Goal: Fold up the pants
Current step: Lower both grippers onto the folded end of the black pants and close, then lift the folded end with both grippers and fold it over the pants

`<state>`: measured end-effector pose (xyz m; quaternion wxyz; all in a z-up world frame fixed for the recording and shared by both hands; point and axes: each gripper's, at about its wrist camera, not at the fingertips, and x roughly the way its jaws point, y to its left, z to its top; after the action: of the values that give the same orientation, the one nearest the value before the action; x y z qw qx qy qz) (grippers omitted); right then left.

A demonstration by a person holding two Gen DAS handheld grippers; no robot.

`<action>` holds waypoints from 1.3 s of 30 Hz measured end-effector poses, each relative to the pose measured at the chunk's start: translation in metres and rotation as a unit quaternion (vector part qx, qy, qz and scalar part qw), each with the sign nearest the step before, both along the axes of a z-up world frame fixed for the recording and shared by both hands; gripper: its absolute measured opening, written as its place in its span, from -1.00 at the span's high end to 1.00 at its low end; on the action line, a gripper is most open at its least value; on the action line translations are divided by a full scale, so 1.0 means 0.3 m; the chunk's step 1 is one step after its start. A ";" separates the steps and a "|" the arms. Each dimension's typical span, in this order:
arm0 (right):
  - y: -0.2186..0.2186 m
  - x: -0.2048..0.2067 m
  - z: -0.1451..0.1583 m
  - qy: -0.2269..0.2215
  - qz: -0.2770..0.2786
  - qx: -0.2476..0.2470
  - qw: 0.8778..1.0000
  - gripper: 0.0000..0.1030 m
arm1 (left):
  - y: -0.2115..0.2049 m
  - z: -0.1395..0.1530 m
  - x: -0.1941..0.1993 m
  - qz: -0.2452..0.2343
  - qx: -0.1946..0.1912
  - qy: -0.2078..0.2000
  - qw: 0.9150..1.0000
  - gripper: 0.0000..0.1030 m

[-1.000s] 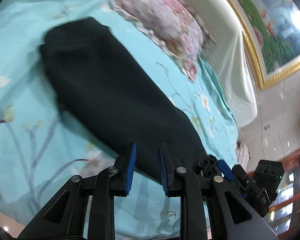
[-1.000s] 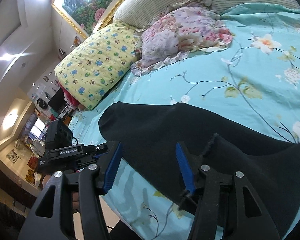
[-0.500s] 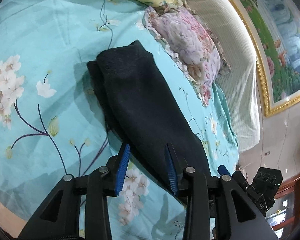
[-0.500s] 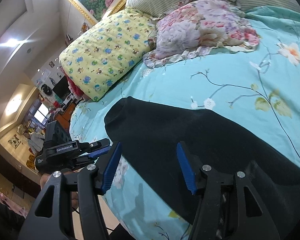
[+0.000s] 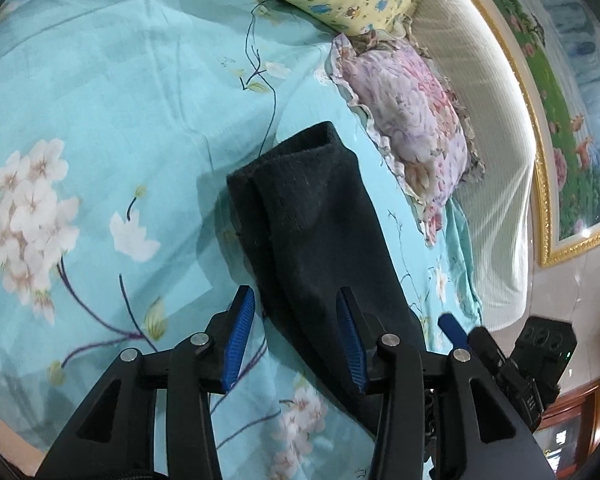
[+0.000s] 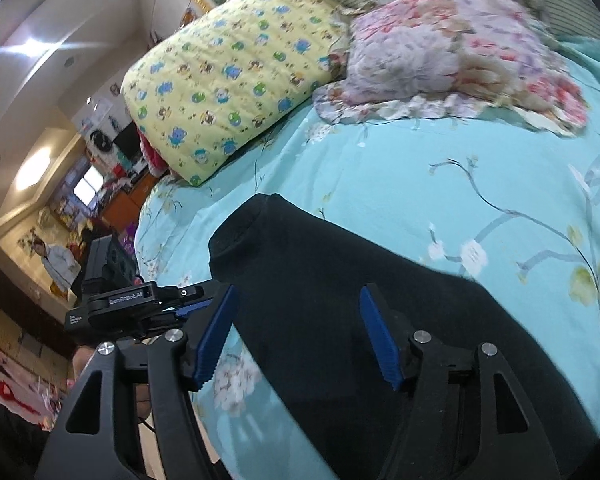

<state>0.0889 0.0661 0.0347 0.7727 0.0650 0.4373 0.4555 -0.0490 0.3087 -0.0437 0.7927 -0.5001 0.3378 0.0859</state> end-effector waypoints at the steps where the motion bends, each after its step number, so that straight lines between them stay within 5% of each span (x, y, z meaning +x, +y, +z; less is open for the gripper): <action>1: 0.023 0.014 -0.001 -0.002 0.007 -0.005 1.000 -0.26 | 0.004 -0.005 0.009 0.000 -0.001 0.003 1.000 0.13; 12: 0.256 0.188 -0.051 -0.002 0.084 -0.059 0.995 -0.27 | 0.049 -0.035 0.074 0.012 -0.003 0.014 1.000 0.09; 27: 0.524 0.344 -0.186 0.075 0.192 -0.081 0.975 -0.25 | 0.059 -0.047 0.110 0.013 0.021 0.024 0.999 0.28; 33: 0.548 0.336 -0.198 0.072 0.201 -0.081 0.974 0.43 | 0.044 -0.034 0.129 0.010 0.049 0.034 0.998 0.52; 39: 0.498 0.308 -0.137 0.052 0.191 -0.061 0.978 0.59 | -0.003 0.045 0.126 0.006 0.072 0.021 0.997 0.65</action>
<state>0.1812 0.2154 -0.0063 0.6500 -0.0436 0.5084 0.5631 -0.0112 0.3080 -0.0301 0.8187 -0.4421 0.3443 0.1254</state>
